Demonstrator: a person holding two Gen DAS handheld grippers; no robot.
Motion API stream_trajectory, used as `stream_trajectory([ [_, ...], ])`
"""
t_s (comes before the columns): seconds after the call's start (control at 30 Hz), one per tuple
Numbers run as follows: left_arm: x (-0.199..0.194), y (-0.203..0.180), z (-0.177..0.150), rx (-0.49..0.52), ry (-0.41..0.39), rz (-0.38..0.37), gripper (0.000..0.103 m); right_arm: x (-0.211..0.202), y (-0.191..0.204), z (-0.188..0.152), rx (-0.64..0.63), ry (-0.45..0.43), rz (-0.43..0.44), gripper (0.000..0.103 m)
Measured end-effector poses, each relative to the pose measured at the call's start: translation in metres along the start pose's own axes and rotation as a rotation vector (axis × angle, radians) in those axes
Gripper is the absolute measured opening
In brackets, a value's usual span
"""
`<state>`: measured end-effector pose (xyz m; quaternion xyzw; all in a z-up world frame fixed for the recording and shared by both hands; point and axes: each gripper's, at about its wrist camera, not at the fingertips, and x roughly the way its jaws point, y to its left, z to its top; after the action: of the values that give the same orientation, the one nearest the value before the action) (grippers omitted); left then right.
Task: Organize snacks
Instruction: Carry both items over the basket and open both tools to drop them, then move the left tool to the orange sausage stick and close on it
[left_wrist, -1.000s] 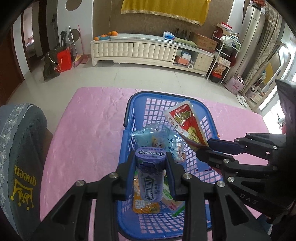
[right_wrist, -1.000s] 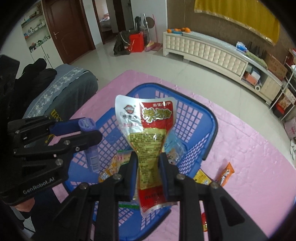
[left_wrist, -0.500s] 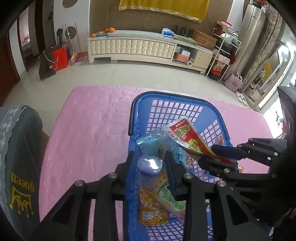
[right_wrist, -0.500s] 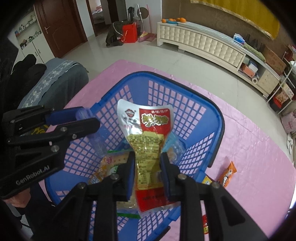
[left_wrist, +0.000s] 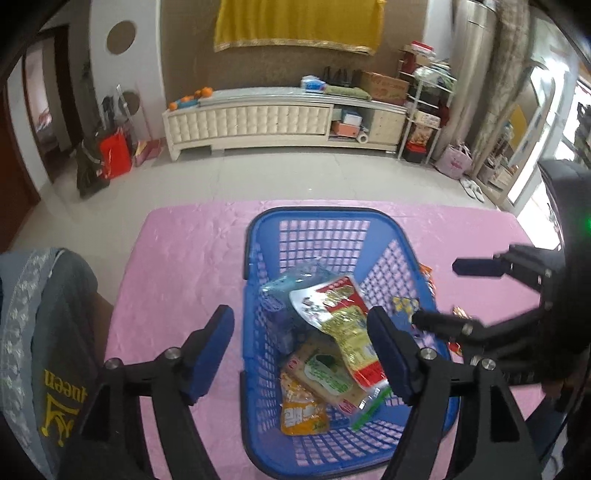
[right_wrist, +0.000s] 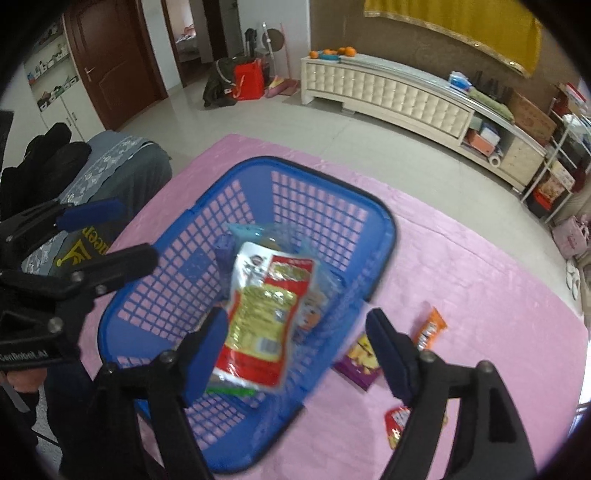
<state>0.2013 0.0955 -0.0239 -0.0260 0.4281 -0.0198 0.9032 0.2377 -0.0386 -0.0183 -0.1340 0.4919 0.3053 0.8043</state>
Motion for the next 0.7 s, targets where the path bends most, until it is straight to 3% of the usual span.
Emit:
stream_trajectory([
  [0.13,-0.009,-0.021,-0.005,0.039,-0.004,-0.003,0.078,-0.017,-0.017,-0.009,0.031,-0.011,-0.017,0.081],
  [0.7,-0.023,-0.122,-0.008,0.139,-0.007,-0.071,0.08,-0.084,-0.075,-0.068,0.123,-0.062,-0.083,0.082],
])
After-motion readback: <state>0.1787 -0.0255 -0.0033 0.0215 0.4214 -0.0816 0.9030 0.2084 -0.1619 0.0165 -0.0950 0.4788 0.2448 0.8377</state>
